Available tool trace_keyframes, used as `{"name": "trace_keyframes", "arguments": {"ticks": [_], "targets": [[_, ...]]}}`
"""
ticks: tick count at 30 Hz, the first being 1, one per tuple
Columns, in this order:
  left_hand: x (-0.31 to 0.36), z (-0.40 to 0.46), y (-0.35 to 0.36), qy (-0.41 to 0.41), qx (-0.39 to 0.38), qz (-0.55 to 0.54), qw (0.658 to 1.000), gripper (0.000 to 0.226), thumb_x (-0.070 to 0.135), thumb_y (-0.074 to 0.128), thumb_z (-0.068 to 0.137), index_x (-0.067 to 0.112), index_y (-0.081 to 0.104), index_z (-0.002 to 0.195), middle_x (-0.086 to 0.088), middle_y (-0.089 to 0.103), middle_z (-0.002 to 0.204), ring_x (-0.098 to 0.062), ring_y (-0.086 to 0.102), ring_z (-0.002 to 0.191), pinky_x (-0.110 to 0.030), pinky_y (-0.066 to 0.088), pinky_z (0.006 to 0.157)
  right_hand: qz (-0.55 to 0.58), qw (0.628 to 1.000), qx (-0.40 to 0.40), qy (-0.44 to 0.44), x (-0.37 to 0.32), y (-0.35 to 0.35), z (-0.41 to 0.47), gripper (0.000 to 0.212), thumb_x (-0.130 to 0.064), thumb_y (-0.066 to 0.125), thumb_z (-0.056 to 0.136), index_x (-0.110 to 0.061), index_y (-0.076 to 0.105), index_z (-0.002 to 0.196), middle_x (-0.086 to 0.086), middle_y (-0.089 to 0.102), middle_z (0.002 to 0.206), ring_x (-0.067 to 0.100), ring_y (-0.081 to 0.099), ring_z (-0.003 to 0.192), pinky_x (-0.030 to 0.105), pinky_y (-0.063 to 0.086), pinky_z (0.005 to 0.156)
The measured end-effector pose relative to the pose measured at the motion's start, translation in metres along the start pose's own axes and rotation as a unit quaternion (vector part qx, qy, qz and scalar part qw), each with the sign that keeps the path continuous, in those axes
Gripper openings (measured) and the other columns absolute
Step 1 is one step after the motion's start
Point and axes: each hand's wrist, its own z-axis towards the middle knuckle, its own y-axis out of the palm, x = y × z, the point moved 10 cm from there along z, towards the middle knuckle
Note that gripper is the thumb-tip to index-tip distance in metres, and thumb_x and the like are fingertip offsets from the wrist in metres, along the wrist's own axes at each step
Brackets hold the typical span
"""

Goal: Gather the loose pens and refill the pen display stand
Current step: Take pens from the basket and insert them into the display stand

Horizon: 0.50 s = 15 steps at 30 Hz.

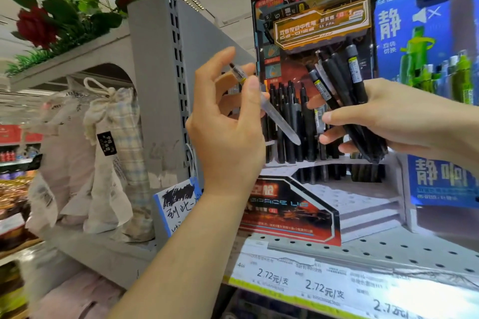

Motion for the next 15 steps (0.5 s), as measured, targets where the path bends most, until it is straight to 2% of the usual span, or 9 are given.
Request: {"name": "trace_keyframes", "arguments": {"ticks": [3, 8, 13, 15], "targets": [[-0.002, -0.003, -0.004, 0.031, -0.001, 0.07, 0.997, 0.033, 0.02, 0.061, 0.097, 0.034, 0.057, 0.128, 0.006, 0.072, 0.108, -0.021, 0.072, 0.087, -0.041, 0.06, 0.078, -0.002, 1.0, 0.001, 0.005, 0.0, 0.0, -0.001, 0.009, -0.012, 0.068, 0.095, -0.02, 0.073, 0.098, 0.001, 0.079, 0.087, 0.02, 0.078, 0.084, 0.024, 0.058, 0.057], [0.002, -0.007, 0.005, 0.084, -0.021, 0.149, 0.985, 0.031, 0.017, 0.067, 0.094, 0.022, 0.066, 0.125, 0.007, 0.073, 0.108, -0.009, 0.071, 0.087, -0.018, 0.056, 0.076, -0.002, 1.0, 0.004, -0.001, -0.001, -0.001, -0.002, 0.013, -0.013, 0.068, 0.095, -0.019, 0.074, 0.105, 0.004, 0.078, 0.089, 0.019, 0.078, 0.084, 0.024, 0.059, 0.058], [0.002, -0.009, 0.011, 0.092, -0.038, 0.174, 0.98, 0.022, 0.018, 0.067, 0.095, 0.021, 0.07, 0.116, 0.014, 0.071, 0.096, -0.004, 0.07, 0.081, -0.024, 0.058, 0.073, -0.016, 1.0, 0.018, -0.012, -0.003, -0.002, -0.001, 0.015, -0.013, 0.069, 0.094, -0.02, 0.073, 0.107, 0.002, 0.078, 0.087, 0.017, 0.077, 0.082, 0.024, 0.059, 0.058], [0.004, -0.009, 0.013, 0.099, -0.042, 0.19, 0.976, 0.021, 0.018, 0.064, 0.096, 0.019, 0.07, 0.116, 0.013, 0.069, 0.096, -0.003, 0.067, 0.079, -0.022, 0.055, 0.072, -0.014, 1.0, 0.018, -0.009, -0.002, -0.002, -0.001, 0.014, -0.013, 0.069, 0.094, -0.018, 0.073, 0.107, 0.004, 0.078, 0.088, 0.018, 0.078, 0.082, 0.025, 0.06, 0.058]]}}
